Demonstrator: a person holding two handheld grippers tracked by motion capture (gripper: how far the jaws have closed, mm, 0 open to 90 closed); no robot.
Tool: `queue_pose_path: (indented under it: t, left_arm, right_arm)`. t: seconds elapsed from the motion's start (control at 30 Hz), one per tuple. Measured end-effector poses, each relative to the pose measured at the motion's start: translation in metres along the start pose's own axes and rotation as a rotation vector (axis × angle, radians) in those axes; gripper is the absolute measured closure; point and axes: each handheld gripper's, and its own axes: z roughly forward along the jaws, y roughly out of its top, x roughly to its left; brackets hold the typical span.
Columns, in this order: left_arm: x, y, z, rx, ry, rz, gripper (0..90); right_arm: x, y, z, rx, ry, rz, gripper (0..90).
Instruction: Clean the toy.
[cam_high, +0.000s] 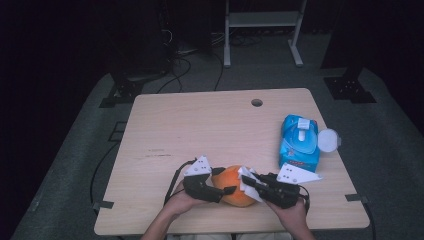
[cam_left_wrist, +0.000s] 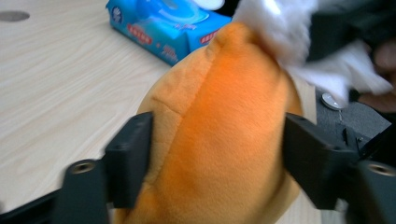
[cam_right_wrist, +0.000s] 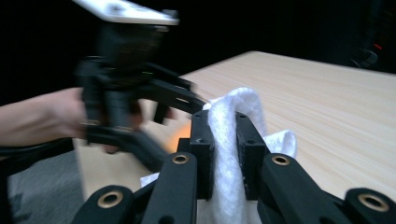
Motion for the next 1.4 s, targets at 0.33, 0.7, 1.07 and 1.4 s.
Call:
queue_pose_path:
  t: [0.33,0.7,1.07,1.4]
  left_arm:
    - [-0.001,0.000,0.001,-0.010,0.007,0.027,16.8]
    - [-0.001,0.006,-0.010,-0.038,-0.013,0.025,34.3]
    - [0.001,-0.006,0.009,-0.004,-0.005,-0.042,26.1]
    - [-0.010,-0.003,0.015,-0.006,0.007,0.012,25.8]
  right_arm:
    - [-0.014,-0.005,-0.004,0.010,-0.062,0.022,80.1]
    - [-0.008,0.000,-0.003,-0.024,-0.018,0.050,79.8]
    - [-0.016,-0.007,-0.005,-0.014,-0.052,0.077,79.9]
    - [-0.023,-0.004,-0.013,0.002,-0.104,0.055,80.2]
